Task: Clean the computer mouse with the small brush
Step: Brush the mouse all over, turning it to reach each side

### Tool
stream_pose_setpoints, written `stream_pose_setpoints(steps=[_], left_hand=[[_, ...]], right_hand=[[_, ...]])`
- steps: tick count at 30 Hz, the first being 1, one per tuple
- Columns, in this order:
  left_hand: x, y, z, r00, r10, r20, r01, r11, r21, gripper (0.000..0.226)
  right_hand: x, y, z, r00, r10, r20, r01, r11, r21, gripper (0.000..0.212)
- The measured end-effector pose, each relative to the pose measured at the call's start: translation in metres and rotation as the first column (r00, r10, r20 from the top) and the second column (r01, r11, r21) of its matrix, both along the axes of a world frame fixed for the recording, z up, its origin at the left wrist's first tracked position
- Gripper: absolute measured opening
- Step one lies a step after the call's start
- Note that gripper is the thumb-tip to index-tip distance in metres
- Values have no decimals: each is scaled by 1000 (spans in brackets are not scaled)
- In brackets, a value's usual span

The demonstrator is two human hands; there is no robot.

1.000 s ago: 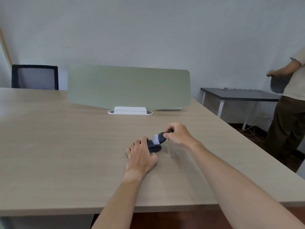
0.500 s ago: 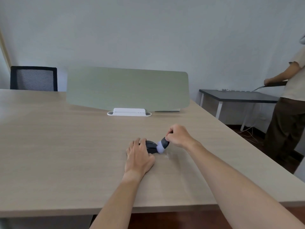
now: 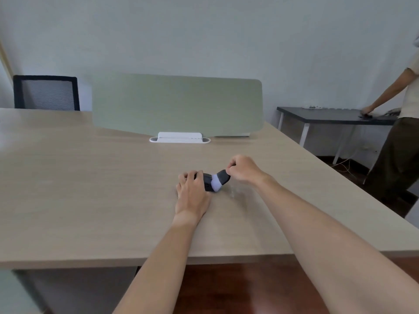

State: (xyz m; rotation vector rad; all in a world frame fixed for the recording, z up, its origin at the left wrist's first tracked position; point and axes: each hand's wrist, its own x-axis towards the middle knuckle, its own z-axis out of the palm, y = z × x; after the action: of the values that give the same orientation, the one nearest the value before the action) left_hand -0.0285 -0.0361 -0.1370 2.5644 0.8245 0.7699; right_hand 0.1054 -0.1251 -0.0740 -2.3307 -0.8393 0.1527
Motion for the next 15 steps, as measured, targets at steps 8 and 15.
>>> stream_pose_setpoints(steps=[8, 15], left_hand=[[3, 1, -2, 999, 22, -47, -18, 995, 101, 58], [5, 1, -3, 1000, -20, -5, 20, 996, 81, 46]], right_hand=[[-1, 2, 12, 1000, -26, -6, 27, 979, 204, 14], [3, 1, -6, 999, -27, 21, 24, 990, 141, 12]])
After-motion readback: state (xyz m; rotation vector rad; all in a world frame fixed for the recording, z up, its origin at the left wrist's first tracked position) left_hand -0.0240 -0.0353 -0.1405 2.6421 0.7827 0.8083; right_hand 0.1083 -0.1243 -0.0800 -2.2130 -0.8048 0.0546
